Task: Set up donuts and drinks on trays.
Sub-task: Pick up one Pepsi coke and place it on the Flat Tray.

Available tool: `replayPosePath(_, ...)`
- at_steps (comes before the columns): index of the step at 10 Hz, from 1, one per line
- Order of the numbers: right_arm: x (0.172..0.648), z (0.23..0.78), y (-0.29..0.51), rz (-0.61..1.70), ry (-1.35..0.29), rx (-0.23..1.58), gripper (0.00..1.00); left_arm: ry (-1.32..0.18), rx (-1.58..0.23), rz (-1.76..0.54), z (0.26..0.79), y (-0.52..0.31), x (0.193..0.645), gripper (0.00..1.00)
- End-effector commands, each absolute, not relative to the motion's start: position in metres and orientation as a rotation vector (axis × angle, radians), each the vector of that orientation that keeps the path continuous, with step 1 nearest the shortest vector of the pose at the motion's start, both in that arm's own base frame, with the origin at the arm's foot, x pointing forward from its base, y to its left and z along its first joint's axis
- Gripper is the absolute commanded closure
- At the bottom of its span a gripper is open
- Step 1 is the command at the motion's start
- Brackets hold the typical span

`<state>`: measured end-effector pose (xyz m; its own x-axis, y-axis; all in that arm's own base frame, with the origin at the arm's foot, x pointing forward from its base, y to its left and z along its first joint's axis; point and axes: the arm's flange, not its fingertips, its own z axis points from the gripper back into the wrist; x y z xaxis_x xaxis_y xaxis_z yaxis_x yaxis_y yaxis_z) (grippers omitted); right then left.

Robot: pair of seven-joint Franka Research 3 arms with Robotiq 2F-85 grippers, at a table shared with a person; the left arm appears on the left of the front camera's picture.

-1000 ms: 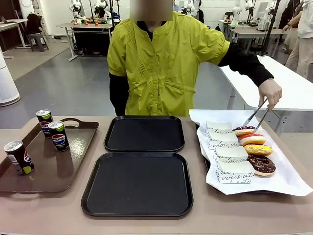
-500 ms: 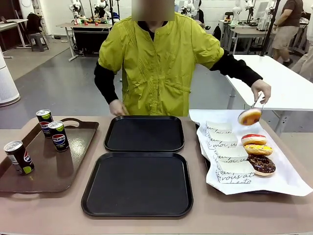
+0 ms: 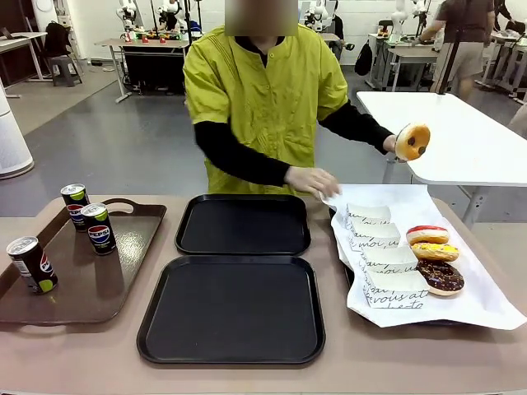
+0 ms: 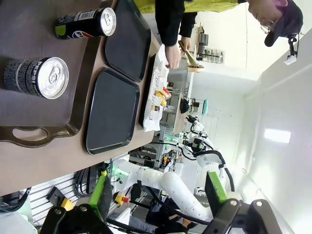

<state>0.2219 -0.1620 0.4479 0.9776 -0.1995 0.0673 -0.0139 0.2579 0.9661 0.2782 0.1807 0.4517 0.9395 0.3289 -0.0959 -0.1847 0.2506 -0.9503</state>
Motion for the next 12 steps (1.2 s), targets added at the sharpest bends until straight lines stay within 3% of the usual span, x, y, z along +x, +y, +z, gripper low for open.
replayPosePath(1,0.221,0.446,-0.161,-0.129,-0.189,1.309,0.00,-0.176,-1.194,0.382,0.458,0.174,0.297,0.00)
replayPosePath(3,0.221,0.446,-0.161,-0.129,-0.189,1.309,0.00,-0.190,-1.021,0.379,0.485,0.148,0.342,0.00)
replayPosePath(8,0.221,0.446,-0.161,-0.129,-0.189,1.309,0.00,-0.185,-0.295,0.231,0.544,0.025,0.432,0.00)
replayPosePath(12,0.221,0.446,-0.161,-0.129,-0.189,1.309,0.00,-0.068,-0.132,0.184,0.509,-0.031,0.483,0.00)
